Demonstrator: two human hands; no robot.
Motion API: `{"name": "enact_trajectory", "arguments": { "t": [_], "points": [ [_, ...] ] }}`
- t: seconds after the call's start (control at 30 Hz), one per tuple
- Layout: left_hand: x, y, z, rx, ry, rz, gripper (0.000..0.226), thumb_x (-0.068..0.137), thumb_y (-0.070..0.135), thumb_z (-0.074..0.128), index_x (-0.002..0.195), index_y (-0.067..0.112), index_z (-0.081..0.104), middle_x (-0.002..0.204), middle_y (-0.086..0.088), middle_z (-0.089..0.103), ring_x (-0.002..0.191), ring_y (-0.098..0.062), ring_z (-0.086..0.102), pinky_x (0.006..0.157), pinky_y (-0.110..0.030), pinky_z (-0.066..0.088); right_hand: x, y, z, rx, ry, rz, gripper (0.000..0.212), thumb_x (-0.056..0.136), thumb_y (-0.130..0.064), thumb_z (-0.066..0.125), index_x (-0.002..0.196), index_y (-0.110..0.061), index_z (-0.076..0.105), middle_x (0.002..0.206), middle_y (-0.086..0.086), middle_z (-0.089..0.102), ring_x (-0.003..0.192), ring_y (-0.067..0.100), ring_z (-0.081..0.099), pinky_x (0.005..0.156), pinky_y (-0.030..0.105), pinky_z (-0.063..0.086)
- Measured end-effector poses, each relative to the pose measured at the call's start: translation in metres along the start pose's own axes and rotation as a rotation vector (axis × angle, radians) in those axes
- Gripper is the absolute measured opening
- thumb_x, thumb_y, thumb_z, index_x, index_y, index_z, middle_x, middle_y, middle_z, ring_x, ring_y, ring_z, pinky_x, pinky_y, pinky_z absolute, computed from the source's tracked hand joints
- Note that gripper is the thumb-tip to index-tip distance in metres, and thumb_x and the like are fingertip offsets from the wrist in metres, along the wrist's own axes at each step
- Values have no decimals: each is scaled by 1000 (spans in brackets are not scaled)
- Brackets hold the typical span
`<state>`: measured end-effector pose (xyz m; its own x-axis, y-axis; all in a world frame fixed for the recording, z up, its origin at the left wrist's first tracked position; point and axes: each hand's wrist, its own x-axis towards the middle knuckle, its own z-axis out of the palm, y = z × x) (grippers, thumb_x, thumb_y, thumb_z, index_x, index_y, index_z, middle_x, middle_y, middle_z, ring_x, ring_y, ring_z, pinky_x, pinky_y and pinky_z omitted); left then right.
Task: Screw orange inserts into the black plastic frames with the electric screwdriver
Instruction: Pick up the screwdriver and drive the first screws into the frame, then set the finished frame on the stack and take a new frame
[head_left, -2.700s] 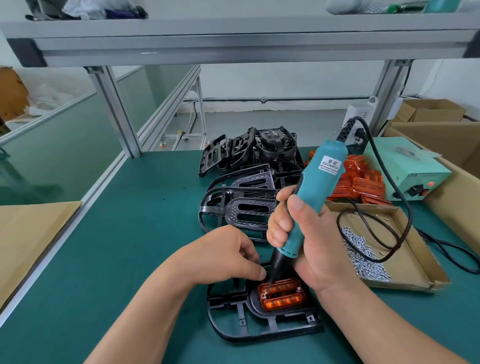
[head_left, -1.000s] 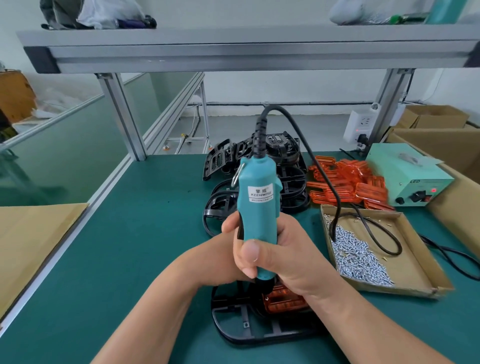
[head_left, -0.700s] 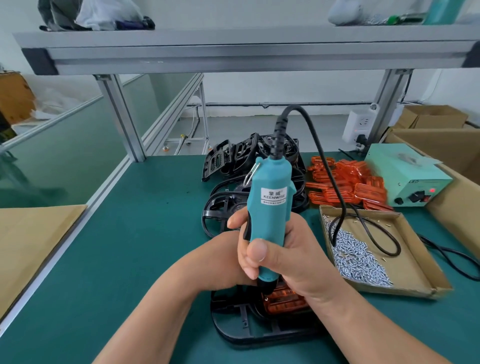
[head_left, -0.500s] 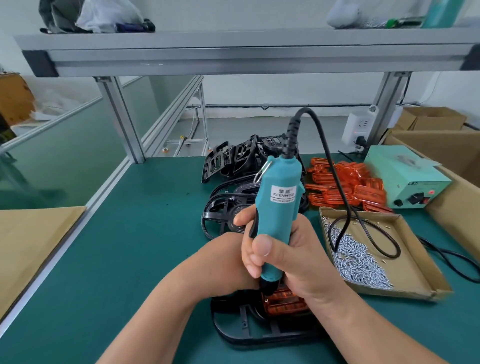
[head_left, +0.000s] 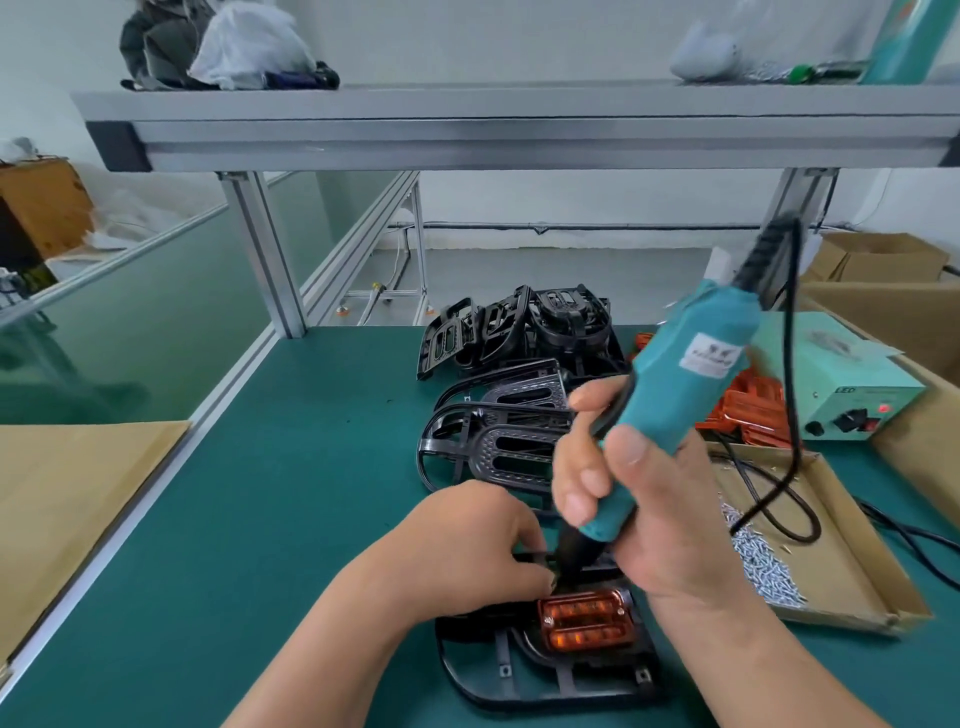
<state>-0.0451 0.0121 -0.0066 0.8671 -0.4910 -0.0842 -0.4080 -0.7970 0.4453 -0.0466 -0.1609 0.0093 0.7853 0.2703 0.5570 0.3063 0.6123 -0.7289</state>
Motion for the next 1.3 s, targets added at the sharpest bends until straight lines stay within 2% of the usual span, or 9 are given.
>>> {"name": "enact_trajectory", "arguments": {
  "t": [0.13,0.23,0.4,0.47,0.57,0.7,0.83,0.97,1.3],
  "points": [
    [-2,-7,-3,14,-14,-53,35,79,58,73,98,28,77,65,5,56,58,-7,50,53,-25,37,7,-14,-26,71,196,5,37,91,-35,83,114,-14,63,67,-3,48,55,11,48,53,24,43],
    [-6,-5,-8,-66,-37,-37,27,80,51,72,91,27,78,67,10,61,61,-7,53,54,-23,40,7,-21,-49,102,351,-58,14,104,-29,56,111,-19,63,69,-7,46,57,7,44,55,21,41],
    [-10,-19,-21,-364,33,-18,20,82,45,76,82,24,77,53,10,44,50,-9,36,49,-18,31,5,-30,-78,146,524,-126,22,111,-31,42,107,-25,62,72,-11,46,61,4,43,59,17,41],
    [-13,-30,-32,-472,135,-48,24,80,46,79,85,22,78,54,12,44,53,-8,35,51,-20,31,5,-31,-85,159,585,-149,16,110,-32,48,105,-25,62,71,-11,45,61,4,43,59,17,41],
    [-19,-52,-50,-609,377,-138,34,70,55,80,88,26,82,60,4,61,58,-9,47,59,-26,37,7,-33,-88,163,617,-147,17,96,-36,67,105,-23,61,72,-10,43,61,5,43,59,18,43],
    [-20,-89,-62,-693,723,-336,30,69,56,78,84,30,84,76,-5,78,66,-16,66,67,-31,50,6,-25,-89,160,654,-116,10,103,-32,61,105,-22,62,72,-8,44,61,6,44,57,19,44],
    [-16,-132,-62,-583,905,-661,15,76,48,81,68,35,81,65,-4,74,61,-28,66,61,-34,50,6,-17,-86,161,644,-59,12,107,-28,56,104,-21,65,73,-6,46,62,7,45,56,20,46],
    [-12,-158,-58,-336,791,-946,30,77,44,76,73,15,76,74,-8,77,64,-35,69,62,-37,55,5,-13,-84,152,607,-30,12,107,-28,56,106,-22,67,73,-5,46,62,8,46,57,20,46],
    [3,-153,-53,72,624,-1056,43,91,55,64,70,18,73,62,0,68,59,-23,65,54,-24,44,3,-13,-83,154,586,-19,14,107,-26,53,105,-21,66,73,-4,44,62,9,44,57,21,46]
  ]
}}
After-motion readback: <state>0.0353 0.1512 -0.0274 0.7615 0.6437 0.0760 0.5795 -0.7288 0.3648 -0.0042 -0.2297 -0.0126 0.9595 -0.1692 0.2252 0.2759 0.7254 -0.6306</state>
